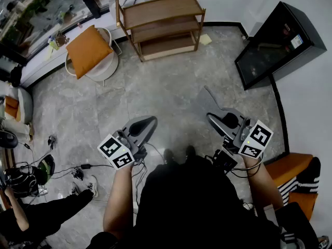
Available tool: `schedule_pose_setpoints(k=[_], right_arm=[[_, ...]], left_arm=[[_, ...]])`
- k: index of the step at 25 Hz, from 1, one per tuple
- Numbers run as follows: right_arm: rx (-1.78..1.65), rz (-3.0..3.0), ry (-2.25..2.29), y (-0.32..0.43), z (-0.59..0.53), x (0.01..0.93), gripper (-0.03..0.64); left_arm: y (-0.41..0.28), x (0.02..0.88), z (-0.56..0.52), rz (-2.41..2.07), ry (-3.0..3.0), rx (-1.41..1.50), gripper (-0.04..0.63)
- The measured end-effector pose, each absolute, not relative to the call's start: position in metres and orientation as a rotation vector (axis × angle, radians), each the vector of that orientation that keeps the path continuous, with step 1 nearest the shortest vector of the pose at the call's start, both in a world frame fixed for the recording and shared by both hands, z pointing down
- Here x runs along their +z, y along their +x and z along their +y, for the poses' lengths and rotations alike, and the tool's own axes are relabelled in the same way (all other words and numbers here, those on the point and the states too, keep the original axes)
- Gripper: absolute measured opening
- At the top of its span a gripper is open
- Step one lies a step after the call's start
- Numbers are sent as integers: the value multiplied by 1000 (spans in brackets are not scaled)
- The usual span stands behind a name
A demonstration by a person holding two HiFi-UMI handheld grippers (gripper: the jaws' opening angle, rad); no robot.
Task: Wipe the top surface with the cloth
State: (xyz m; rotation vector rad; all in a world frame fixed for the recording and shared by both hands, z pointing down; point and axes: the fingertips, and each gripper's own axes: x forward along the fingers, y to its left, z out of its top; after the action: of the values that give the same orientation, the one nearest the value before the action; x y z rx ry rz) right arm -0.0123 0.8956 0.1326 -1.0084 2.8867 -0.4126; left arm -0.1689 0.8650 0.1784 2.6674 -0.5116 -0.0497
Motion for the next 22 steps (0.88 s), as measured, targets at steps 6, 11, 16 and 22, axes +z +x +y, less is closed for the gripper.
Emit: schedule_pose_setpoints(k=[6, 11, 16, 22], right_arm=[[-360, 2882, -1021, -12, 899, 120, 28], [-357, 2869, -1036, -10, 897, 118, 28], [-353, 2870, -1017, -6, 900, 115, 28], [-389, 2827, -959, -4, 890, 104, 28]], left_arm=[[-173, 172, 871, -476, 2683, -90, 17], [-175, 171, 869, -486, 2684, -95, 17], [-169, 168, 871, -492, 2692, -89, 17], [-170, 169, 872, -504, 2690, -88, 17]])
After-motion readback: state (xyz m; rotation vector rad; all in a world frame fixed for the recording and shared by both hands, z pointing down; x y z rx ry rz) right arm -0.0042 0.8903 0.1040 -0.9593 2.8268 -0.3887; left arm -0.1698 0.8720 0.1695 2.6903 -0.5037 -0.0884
